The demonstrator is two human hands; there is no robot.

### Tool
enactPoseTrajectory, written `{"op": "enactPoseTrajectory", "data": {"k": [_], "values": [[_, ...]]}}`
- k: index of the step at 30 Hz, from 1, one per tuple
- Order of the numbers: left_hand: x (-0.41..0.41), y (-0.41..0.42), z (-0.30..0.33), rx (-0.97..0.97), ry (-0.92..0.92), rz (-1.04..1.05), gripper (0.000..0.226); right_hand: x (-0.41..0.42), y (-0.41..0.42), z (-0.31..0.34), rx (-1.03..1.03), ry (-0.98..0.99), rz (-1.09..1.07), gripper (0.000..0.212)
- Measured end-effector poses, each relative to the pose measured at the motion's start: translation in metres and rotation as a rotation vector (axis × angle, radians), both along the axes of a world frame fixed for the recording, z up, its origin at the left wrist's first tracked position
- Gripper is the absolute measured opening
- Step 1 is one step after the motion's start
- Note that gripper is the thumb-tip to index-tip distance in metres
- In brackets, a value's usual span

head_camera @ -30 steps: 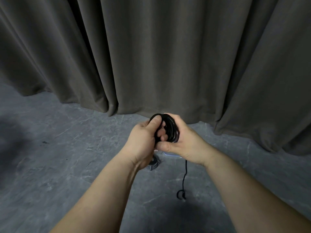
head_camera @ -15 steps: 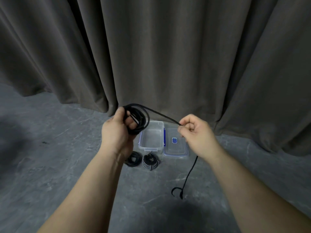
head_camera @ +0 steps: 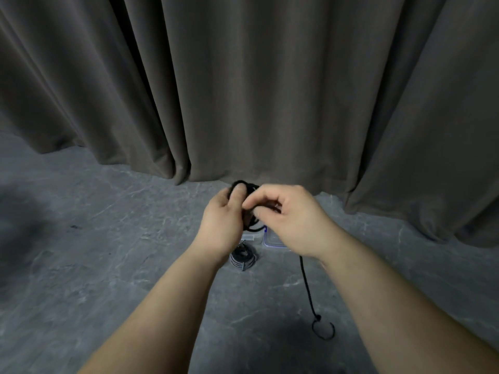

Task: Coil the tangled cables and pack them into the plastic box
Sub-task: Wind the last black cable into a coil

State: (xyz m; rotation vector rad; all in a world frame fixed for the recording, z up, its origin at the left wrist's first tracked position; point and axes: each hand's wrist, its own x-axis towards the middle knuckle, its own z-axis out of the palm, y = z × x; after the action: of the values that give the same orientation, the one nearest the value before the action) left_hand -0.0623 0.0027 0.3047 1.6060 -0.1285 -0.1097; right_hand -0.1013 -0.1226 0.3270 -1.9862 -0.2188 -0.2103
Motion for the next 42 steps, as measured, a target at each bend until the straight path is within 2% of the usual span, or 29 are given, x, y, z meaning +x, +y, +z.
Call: {"op": "enactPoseTrajectory", "data": {"k": [3, 5, 9, 12, 18, 20, 23, 26, 31, 36, 42], "values": [[-0.007, -0.007, 0.0, -0.021, 0.028, -0.121, 0.05, 0.0, 0.0, -0.002, 0.265, 0.011, -0.104, 0.024], [-0.007, -0.007, -0.001, -0.078, 0.08, -0.214, 0.055, 0.001, -0.001, -0.003, 0.315, 0.03, -0.164, 0.024], [-0.005, -0.009, 0.002, -0.174, 0.153, -0.267, 0.037, 0.008, -0.009, -0.009, 0.174, -0.046, -0.331, 0.025], [-0.004, -0.009, 0.005, -0.315, 0.232, -0.221, 0.031, 0.011, -0.018, -0.011, 0.199, -0.082, -0.374, 0.023], [-0.006, -0.008, 0.011, -0.451, 0.308, -0.201, 0.035, 0.009, -0.016, -0.016, 0.248, -0.006, -0.289, 0.01], [-0.007, -0.007, 0.013, -0.466, 0.319, -0.199, 0.036, 0.008, -0.011, -0.019, 0.152, 0.01, -0.253, 0.022], [-0.011, -0.009, 0.014, -0.445, 0.271, -0.216, 0.038, 0.005, -0.004, -0.022, -0.008, -0.032, -0.321, 0.034], [-0.015, -0.013, 0.015, -0.393, 0.197, -0.232, 0.039, 0.004, 0.0, -0.023, -0.052, -0.04, -0.375, 0.038], [-0.017, -0.013, 0.011, -0.167, 0.059, -0.176, 0.034, 0.004, -0.001, -0.025, -0.162, -0.085, -0.384, 0.035], [-0.018, -0.011, 0.019, -0.084, -0.033, -0.25, 0.012, 0.008, -0.009, -0.022, -0.07, -0.114, -0.363, 0.036], [-0.016, -0.009, 0.017, 0.019, -0.101, -0.225, 0.009, 0.009, -0.013, -0.028, -0.01, -0.085, -0.357, 0.039]]}}
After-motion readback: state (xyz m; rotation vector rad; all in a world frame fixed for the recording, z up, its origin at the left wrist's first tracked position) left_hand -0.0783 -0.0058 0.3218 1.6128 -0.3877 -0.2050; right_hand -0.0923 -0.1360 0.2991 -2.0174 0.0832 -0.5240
